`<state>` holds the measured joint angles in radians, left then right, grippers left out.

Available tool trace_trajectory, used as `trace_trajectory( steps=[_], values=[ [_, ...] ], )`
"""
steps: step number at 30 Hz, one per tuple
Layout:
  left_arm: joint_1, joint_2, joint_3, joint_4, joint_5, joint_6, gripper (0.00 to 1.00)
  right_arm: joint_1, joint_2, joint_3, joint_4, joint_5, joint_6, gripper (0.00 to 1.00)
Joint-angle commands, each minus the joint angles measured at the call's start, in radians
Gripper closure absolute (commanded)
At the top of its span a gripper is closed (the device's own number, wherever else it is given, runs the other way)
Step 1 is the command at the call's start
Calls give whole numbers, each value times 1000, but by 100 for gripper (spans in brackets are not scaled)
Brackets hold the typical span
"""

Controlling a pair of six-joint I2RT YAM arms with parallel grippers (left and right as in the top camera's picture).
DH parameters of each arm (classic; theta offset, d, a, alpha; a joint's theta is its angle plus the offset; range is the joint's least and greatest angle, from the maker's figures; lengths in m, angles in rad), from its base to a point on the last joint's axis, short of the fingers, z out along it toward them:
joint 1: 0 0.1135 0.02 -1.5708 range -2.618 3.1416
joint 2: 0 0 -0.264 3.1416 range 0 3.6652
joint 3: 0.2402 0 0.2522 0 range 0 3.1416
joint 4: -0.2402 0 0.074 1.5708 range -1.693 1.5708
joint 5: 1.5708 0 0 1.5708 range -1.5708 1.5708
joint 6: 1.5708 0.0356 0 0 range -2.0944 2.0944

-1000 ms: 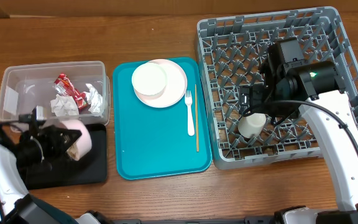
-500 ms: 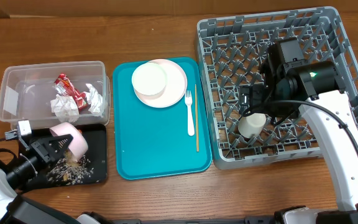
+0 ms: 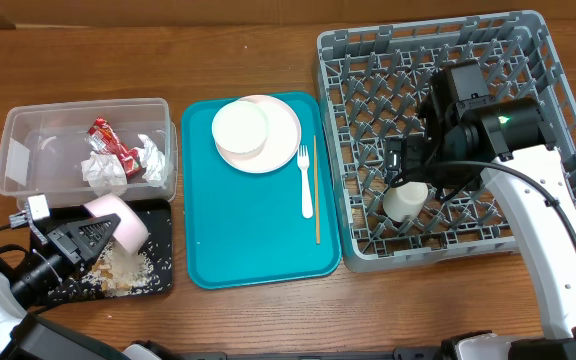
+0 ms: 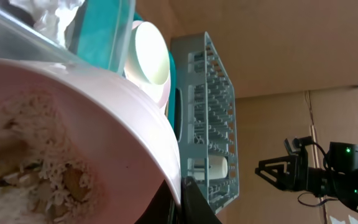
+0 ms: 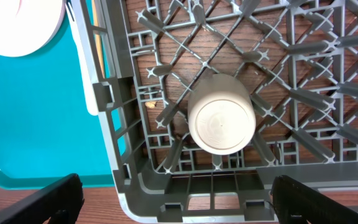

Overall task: Sort waste into correct bins and load items into the dishwasher
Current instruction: 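Tilt the pink bowl to dump the rice onto the black tray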

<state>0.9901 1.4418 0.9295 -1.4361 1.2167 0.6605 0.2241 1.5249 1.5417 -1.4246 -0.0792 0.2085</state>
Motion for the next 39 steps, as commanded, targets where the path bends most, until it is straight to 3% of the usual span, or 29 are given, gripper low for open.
trace_trajectory(
  steps=[1,11,17,20,24,27,30,32,34,39],
  values=[
    [5,-20,-7,1,60,66,96,3,-11,20,5,-5,-6,0],
    [5,-20,-7,-18,68,79,96,3,-11,20,5,-5,-6,0],
    [5,-20,-7,-185,140,238,96,3,-11,20,5,-5,-6,0],
    [5,-20,-7,-171,160,305,96,3,-11,20,5,-5,-6,0],
    [5,-15,-7,-94,141,251,96,3,-11,20,5,-5,-6,0],
    [5,-15,-7,-124,142,244,96,3,-11,20,5,-5,-6,0],
    [5,-15,-7,-217,158,310,96,3,-11,20,5,-5,-6,0],
    [5,-15,-7,-182,168,336,96,3,-11,20,5,-5,-6,0],
    [5,-15,-7,-146,160,240,96,3,-11,20,5,-5,-6,0],
    [5,-15,-7,-135,158,205,96,3,-11,20,5,-5,-6,0]
  ],
)
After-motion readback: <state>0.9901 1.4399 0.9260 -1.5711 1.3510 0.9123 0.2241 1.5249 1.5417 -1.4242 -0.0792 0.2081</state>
